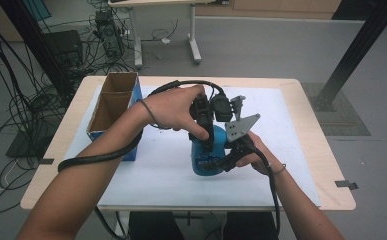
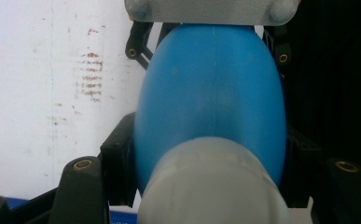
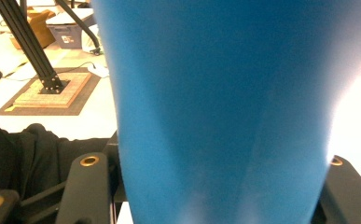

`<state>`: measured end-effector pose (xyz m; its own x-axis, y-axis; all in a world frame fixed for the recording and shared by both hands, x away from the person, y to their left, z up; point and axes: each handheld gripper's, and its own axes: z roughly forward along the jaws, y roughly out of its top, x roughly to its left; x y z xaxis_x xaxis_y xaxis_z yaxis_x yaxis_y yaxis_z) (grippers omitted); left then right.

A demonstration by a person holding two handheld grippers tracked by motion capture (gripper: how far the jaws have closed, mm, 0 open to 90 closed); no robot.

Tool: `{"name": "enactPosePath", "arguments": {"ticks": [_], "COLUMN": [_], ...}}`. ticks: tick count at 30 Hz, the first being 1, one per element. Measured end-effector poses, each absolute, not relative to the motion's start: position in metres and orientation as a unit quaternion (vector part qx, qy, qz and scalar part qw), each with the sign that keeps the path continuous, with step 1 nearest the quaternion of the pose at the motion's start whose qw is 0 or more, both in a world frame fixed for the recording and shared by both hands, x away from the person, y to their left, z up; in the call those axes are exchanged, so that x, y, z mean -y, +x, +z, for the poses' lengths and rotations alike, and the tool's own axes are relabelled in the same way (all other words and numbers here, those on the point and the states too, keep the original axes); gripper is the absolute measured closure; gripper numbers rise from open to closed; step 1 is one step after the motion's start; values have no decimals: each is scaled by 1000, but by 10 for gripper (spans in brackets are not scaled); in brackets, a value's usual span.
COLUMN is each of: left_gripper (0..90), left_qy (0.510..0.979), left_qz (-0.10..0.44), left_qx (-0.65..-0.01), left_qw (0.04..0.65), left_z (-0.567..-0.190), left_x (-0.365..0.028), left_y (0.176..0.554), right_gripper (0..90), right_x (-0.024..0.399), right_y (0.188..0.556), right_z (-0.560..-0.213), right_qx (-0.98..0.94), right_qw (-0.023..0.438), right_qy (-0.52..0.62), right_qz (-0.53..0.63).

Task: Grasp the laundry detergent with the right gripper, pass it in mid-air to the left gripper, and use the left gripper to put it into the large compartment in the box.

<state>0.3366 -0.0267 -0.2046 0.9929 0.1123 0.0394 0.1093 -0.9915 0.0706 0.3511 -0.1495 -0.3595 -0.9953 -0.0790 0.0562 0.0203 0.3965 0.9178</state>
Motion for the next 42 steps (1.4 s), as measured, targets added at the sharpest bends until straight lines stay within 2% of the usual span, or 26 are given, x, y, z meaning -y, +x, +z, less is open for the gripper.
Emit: {"name": "enactPosePath", "arguments": {"ticks": [34,36,38,40,42], "left_gripper": [375,375,375,375,375], "left_qy": [997,997,997,998,998], "left_qz": [35,35,35,33,30], "left_qx": [-55,-56,-54,-53,-53], "left_qw": [33,34,32,30,30], "left_z": [-200,-200,-201,-201,-201], "left_x": [30,30,31,32,31], "left_y": [334,334,333,332,332], "right_gripper": [408,396,324,304,238], "right_x": [149,149,149,148,149], "right_y": [351,351,350,350,350], "right_z": [-360,-360,-360,-361,-363], "right_qx": [823,820,817,819,817], "right_qw": [38,37,36,36,38], "right_qy": [15,13,8,6,-12], "right_qz": [-566,-570,-575,-573,-575]}}
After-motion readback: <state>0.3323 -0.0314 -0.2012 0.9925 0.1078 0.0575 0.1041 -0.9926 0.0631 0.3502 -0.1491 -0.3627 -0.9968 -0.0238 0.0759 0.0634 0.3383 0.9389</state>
